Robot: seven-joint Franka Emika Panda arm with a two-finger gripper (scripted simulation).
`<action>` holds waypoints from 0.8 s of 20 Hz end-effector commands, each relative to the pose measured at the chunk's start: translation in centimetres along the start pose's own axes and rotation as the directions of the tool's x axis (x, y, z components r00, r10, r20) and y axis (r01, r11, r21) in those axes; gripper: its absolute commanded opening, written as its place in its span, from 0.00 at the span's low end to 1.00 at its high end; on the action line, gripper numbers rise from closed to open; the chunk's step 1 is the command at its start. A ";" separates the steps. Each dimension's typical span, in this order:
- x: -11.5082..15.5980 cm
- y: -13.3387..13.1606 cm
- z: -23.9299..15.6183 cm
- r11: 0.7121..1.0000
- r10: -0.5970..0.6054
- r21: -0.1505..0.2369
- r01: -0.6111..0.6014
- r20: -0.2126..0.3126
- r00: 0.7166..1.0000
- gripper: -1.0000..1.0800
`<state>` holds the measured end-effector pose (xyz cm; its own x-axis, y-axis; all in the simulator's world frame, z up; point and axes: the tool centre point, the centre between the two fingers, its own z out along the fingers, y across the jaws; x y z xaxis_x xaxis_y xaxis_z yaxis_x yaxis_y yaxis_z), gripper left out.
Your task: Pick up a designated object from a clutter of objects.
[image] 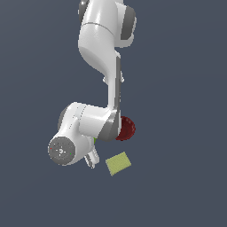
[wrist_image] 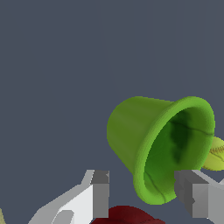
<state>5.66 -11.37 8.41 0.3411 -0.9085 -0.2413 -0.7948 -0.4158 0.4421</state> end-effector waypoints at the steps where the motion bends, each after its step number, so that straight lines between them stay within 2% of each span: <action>1: 0.0 0.0 0.8 1.000 0.001 -0.001 -0.001 0.000 1.000 0.62; 9: 0.0 -0.1 1.4 1.000 0.002 -0.001 -0.002 0.000 1.000 0.62; 10: 0.0 -0.1 1.4 1.000 0.002 -0.001 -0.002 0.000 1.000 0.00; 16: 0.0 -0.1 1.4 1.000 0.002 -0.001 -0.002 0.000 1.000 0.00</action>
<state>5.08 -11.38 7.30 0.3394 -0.9097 -0.2394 -0.7962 -0.4133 0.4418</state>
